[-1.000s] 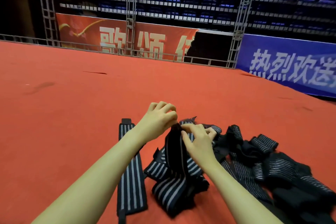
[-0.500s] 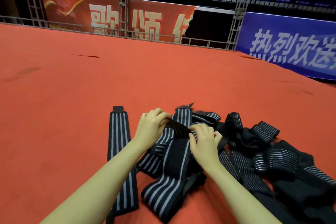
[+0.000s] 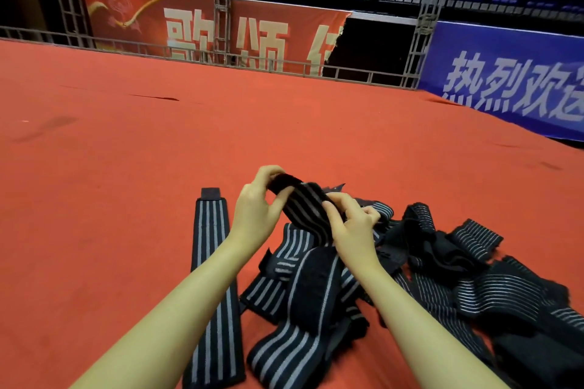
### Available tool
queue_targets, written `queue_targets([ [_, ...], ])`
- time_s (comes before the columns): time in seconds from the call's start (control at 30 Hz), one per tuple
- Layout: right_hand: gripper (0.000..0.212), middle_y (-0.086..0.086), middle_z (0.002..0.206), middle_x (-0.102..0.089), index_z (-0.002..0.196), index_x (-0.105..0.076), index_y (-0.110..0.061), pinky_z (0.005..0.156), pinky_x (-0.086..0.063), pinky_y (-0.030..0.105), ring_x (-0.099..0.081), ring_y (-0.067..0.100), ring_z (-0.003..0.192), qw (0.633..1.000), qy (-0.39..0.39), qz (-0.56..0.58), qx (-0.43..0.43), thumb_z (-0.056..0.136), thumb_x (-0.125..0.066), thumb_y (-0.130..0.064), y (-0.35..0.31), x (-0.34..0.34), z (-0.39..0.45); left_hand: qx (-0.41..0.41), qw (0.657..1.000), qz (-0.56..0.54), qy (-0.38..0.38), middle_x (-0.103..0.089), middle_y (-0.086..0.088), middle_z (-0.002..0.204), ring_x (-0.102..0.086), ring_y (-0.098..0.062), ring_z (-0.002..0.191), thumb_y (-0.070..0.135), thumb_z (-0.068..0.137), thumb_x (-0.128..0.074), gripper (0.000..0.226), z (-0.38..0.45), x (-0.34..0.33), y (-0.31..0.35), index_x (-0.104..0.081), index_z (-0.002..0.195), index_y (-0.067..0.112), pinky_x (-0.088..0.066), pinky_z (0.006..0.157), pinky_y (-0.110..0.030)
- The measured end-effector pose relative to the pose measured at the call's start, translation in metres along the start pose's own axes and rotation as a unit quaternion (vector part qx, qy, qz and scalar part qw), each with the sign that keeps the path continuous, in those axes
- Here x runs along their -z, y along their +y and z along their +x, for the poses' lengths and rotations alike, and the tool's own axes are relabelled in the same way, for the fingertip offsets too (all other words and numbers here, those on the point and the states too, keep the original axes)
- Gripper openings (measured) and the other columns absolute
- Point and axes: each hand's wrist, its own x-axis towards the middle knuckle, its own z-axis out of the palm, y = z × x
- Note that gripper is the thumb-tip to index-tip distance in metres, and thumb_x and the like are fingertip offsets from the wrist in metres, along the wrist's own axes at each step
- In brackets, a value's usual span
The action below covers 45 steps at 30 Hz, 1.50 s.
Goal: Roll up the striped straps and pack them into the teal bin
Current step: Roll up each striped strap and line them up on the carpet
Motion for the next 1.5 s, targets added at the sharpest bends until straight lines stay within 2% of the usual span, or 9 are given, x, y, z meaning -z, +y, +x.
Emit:
queue_targets([
  [0.17, 0.017, -0.002, 0.093, -0.062, 0.101, -0.053, -0.038, 0.088, -0.015, 0.01, -0.04, 0.016, 0.098, 1.0, 0.017, -0.008, 0.01, 0.095, -0.057, -0.022, -0.012, -0.004, 0.007, -0.024, 0.998, -0.009, 0.061, -0.053, 0.017, 0.091, -0.055, -0.014, 0.084, 0.007, 0.084, -0.07, 0.04, 0.015, 0.001, 0.012, -0.041, 0.103, 0.028, -0.049, 0.079, -0.037],
  [0.37, 0.037, -0.008, 0.094, -0.059, 0.118, -0.046, -0.041, 0.089, -0.019, 0.022, -0.029, -0.011, 0.1, 0.999, -0.022, 0.028, 0.019, 0.091, -0.063, -0.023, -0.025, -0.006, 0.01, -0.054, 0.993, 0.0, 0.106, -0.04, -0.005, 0.108, -0.044, -0.003, 0.081, -0.001, 0.08, -0.071, 0.042, 0.039, 0.002, 0.01, -0.044, 0.107, 0.018, -0.039, 0.073, -0.009],
  [0.5, 0.024, -0.007, 0.09, -0.059, 0.112, -0.06, -0.033, 0.085, -0.019, 0.026, -0.035, -0.009, 0.095, 0.998, -0.017, -0.016, 0.055, 0.092, -0.063, -0.02, -0.023, -0.012, 0.01, -0.045, 0.998, 0.036, 0.04, -0.046, -0.01, 0.109, -0.047, -0.01, 0.09, 0.009, 0.086, -0.067, 0.016, 0.041, 0.002, 0.0, -0.059, 0.099, 0.005, -0.043, 0.081, -0.019],
  [0.63, 0.021, -0.017, 0.087, -0.056, 0.107, -0.062, -0.036, 0.088, -0.016, 0.014, -0.048, 0.015, 0.095, 0.999, -0.014, -0.015, 0.042, 0.093, -0.061, -0.02, -0.018, -0.011, 0.009, 0.072, 0.992, 0.045, -0.093, -0.045, 0.002, 0.127, -0.049, -0.018, 0.117, 0.039, 0.095, -0.051, 0.037, 0.007, 0.001, -0.018, -0.043, 0.131, 0.039, -0.038, 0.101, -0.051],
  [0.77, 0.022, -0.019, 0.093, -0.058, 0.106, -0.06, -0.039, 0.088, -0.015, 0.009, -0.048, 0.017, 0.102, 1.0, -0.016, -0.01, 0.023, 0.094, -0.06, -0.02, -0.013, -0.008, 0.01, 0.097, 0.973, 0.013, -0.211, -0.043, 0.016, 0.139, -0.044, -0.009, 0.124, 0.038, 0.096, -0.051, 0.052, -0.022, -0.005, -0.02, -0.022, 0.134, 0.059, -0.027, 0.11, -0.05],
  [0.97, 0.022, -0.021, 0.093, -0.057, 0.108, -0.061, -0.04, 0.093, -0.023, 0.024, -0.039, -0.003, 0.104, 1.0, -0.017, -0.002, -0.017, 0.094, -0.059, -0.024, 0.003, -0.012, 0.015, 0.053, 0.992, -0.005, -0.114, -0.053, 0.005, 0.114, -0.052, -0.016, 0.106, 0.015, 0.091, -0.062, 0.048, -0.02, -0.015, -0.033, -0.048, 0.13, 0.04, -0.038, 0.098, -0.051],
  [1.07, 0.027, -0.017, 0.104, -0.062, 0.117, -0.06, -0.04, 0.09, -0.021, 0.022, -0.046, 0.007, 0.105, 0.999, -0.034, -0.03, -0.007, 0.094, -0.059, -0.026, 0.011, -0.014, 0.017, -0.006, 0.997, 0.046, -0.056, -0.057, -0.001, 0.103, -0.054, -0.018, 0.093, 0.011, 0.087, -0.061, 0.041, -0.007, -0.021, -0.035, -0.06, 0.127, 0.017, -0.041, 0.087, -0.048],
  [1.17, 0.033, -0.017, 0.117, -0.057, 0.126, -0.057, -0.034, 0.087, -0.017, 0.026, -0.043, 0.002, 0.108, 0.995, -0.045, -0.082, 0.034, 0.094, -0.059, -0.029, 0.013, -0.012, 0.008, 0.002, 0.991, 0.128, -0.032, -0.059, -0.007, 0.105, -0.056, -0.03, 0.09, 0.007, 0.087, -0.062, 0.038, 0.001, -0.026, -0.039, -0.062, 0.125, 0.011, -0.026, 0.082, -0.033],
  [1.5, 0.045, -0.016, 0.096, -0.065, 0.1, -0.068, -0.029, 0.086, -0.02, 0.029, -0.055, 0.003, 0.091, 0.95, -0.214, -0.085, 0.21, 0.085, -0.048, -0.067, 0.008, 0.004, -0.078, 0.071, 0.93, 0.294, -0.208, -0.034, 0.002, 0.149, -0.032, -0.027, 0.126, 0.031, 0.1, -0.042, 0.049, -0.017, -0.001, -0.036, -0.031, 0.148, 0.027, -0.018, 0.1, -0.04],
])
